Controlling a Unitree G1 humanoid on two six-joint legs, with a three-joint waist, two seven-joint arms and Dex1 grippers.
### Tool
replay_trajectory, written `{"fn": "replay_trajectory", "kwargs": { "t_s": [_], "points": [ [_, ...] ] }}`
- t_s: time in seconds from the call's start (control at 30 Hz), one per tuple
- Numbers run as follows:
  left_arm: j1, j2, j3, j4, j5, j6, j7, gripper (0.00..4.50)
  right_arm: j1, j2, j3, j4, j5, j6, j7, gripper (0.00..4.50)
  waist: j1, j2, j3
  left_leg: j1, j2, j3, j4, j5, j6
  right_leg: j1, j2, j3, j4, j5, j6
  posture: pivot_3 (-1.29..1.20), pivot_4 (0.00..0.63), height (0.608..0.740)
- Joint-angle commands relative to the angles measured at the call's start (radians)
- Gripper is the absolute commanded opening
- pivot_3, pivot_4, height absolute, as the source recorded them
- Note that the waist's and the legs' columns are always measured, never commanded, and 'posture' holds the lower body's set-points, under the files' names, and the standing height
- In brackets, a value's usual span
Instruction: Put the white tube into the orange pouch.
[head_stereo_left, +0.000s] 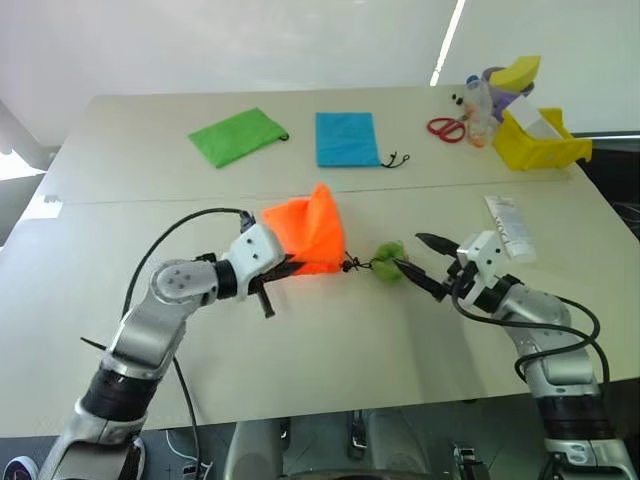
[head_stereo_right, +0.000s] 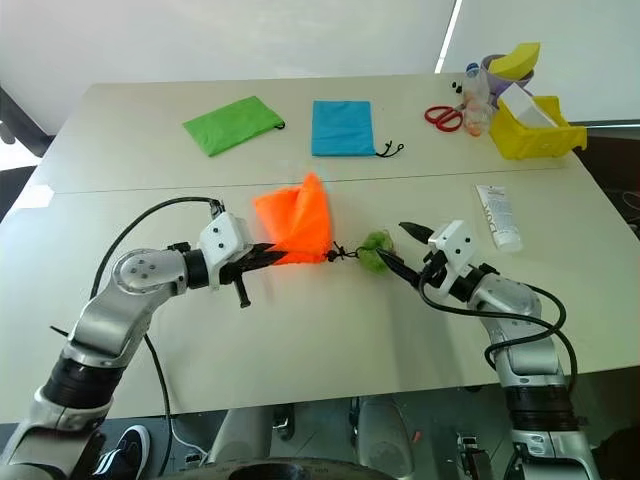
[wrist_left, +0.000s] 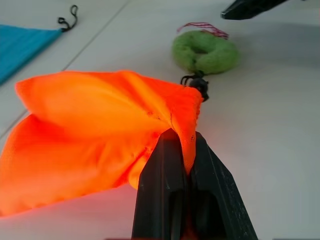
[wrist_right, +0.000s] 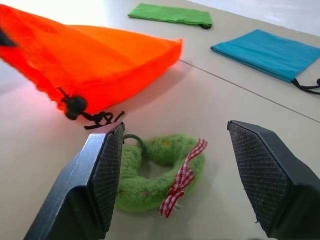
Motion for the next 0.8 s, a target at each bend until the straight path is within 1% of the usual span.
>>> {"fn": "replay_trajectory", "kwargs": {
  "t_s": [0.03,0.07,0.13,0.33,0.4,0.47,0.53,0.57,0.7,0.8],
  "points": [
    [0.036,0.063,0.035,-0.081,-0.067,0.010,-0.066,0.02,-0.015,0.003,-0.009,-0.008,0.006,-0.025,0.006,3.45,-0.001,0.000,0.000,0.000,0.000,0.000,0.000,0.000,0.000,0.000,0.000,0.000,0.000,0.000,0.000,0.00,0.150,0.736],
    [0.047,0.079,0.046,-0.098,-0.101,0.032,-0.084,0.02,-0.014,0.002,-0.009,-0.005,0.005,-0.028,0.008,3.45,-0.001,0.001,0.000,0.000,0.000,0.000,0.000,0.000,0.000,0.000,0.000,0.000,0.000,0.000,0.000,0.00,0.150,0.736],
    [0.063,0.103,0.053,-0.110,-0.125,0.033,-0.102,0.02,-0.014,0.001,-0.010,-0.001,0.004,-0.030,0.011,3.45,0.000,0.001,0.000,0.000,0.000,0.000,0.000,0.000,0.000,0.000,0.000,0.000,0.000,0.000,0.000,0.00,0.150,0.736],
    [0.066,0.128,0.071,-0.040,-0.107,-0.037,-0.093,0.02,-0.012,-0.001,-0.010,0.003,0.001,-0.035,0.012,3.45,0.002,0.001,0.001,0.000,0.001,0.000,0.000,0.000,0.000,-0.003,-0.001,0.000,-0.001,0.000,0.000,0.00,0.150,0.736],
    [0.047,0.093,0.065,0.006,-0.063,-0.103,-0.042,0.02,-0.016,0.000,-0.010,0.011,-0.003,-0.040,0.010,3.45,0.002,0.002,0.001,0.000,0.001,0.000,0.000,0.000,0.000,-0.003,-0.002,0.000,-0.001,0.000,0.000,0.00,0.150,0.736],
    [0.019,0.023,0.057,0.080,-0.016,-0.167,0.045,0.02,-0.021,-0.001,-0.009,0.023,-0.012,-0.051,0.006,3.45,0.005,0.003,0.001,0.000,0.001,0.000,-0.001,0.000,0.000,-0.003,-0.002,0.000,-0.001,0.000,0.000,0.00,0.150,0.736],
    [0.023,-0.027,0.019,0.116,0.018,-0.227,0.073,0.02,-0.030,0.002,-0.015,0.035,-0.019,-0.062,-0.006,3.45,0.004,0.003,0.001,0.000,0.001,0.000,0.000,0.000,0.000,-0.003,-0.002,0.000,-0.001,0.000,0.000,0.00,0.150,0.736],
    [0.027,-0.041,0.007,0.124,0.032,-0.246,0.078,0.02,-0.032,0.002,-0.016,0.039,-0.020,-0.065,-0.009,3.45,0.003,0.003,0.001,0.000,0.000,0.001,0.000,0.000,0.000,0.000,-0.003,0.000,-0.001,0.000,0.000,0.00,0.150,0.736],
    [0.033,-0.064,-0.046,0.124,0.073,-0.259,0.092,0.02,-0.030,-0.016,-0.029,0.030,-0.020,-0.067,-0.016,3.45,0.003,0.003,0.001,-0.001,-0.001,0.002,-0.001,0.000,0.003,-0.001,-0.002,0.000,-0.001,0.000,0.000,0.00,0.150,0.736],
    [0.042,-0.054,-0.040,0.132,0.072,-0.270,0.082,0.02,-0.007,-0.039,-0.053,-0.006,0.013,-0.033,0.003,3.45,0.003,0.004,0.001,-0.001,0.000,0.002,-0.001,0.000,0.003,-0.001,-0.001,0.000,-0.001,0.000,0.000,0.00,0.150,0.736]
  ]
}}
